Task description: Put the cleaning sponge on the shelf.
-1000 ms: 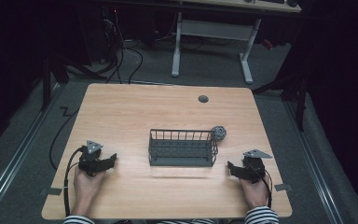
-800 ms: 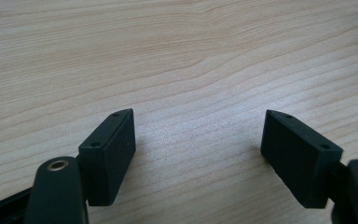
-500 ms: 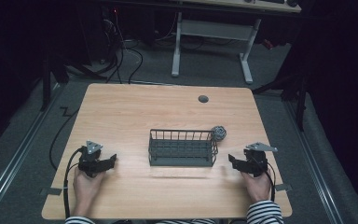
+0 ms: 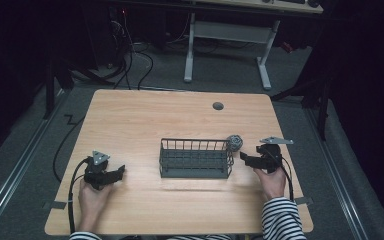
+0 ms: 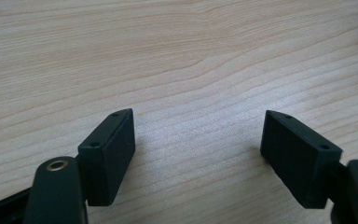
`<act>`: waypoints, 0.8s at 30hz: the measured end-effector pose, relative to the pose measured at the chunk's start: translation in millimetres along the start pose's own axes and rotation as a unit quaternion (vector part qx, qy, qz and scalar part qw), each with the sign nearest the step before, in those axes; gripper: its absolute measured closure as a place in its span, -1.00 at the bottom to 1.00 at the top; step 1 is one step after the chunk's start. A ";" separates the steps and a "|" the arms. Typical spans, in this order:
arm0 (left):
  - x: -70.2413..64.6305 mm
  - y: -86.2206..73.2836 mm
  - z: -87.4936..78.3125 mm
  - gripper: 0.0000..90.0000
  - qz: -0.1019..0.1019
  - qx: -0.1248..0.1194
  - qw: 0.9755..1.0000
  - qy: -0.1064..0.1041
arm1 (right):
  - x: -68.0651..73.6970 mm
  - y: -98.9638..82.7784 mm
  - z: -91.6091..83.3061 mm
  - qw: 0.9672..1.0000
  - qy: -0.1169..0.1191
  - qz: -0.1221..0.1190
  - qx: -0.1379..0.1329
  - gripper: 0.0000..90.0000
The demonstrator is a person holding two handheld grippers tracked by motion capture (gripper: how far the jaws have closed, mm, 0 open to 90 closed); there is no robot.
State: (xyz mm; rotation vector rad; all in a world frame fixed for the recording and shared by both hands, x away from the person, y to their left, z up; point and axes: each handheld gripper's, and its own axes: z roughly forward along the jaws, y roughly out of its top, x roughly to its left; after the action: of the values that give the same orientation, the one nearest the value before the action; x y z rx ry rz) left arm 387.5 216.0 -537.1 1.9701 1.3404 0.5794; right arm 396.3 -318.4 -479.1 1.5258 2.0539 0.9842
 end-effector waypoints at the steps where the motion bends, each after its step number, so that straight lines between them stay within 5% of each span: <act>1: 0.0 0.0 0.0 -0.41 0.000 0.000 1.000 0.000 | -0.7 2.8 1.7 1.000 0.002 -0.002 0.000 -0.49; 11: -0.1 0.0 0.0 -0.41 0.000 0.000 1.000 0.000 | -2.4 26.1 28.1 1.000 0.022 0.014 0.011 -0.54; 24: -0.3 0.0 0.1 -0.41 0.000 0.000 1.000 0.001 | -6.6 41.8 59.2 0.999 0.012 0.028 0.038 -0.56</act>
State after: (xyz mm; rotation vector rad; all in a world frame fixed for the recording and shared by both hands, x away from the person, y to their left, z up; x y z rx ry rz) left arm 387.5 215.8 -537.2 1.9696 1.3407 0.5816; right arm 466.1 -300.3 -489.0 1.6255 2.0968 0.9600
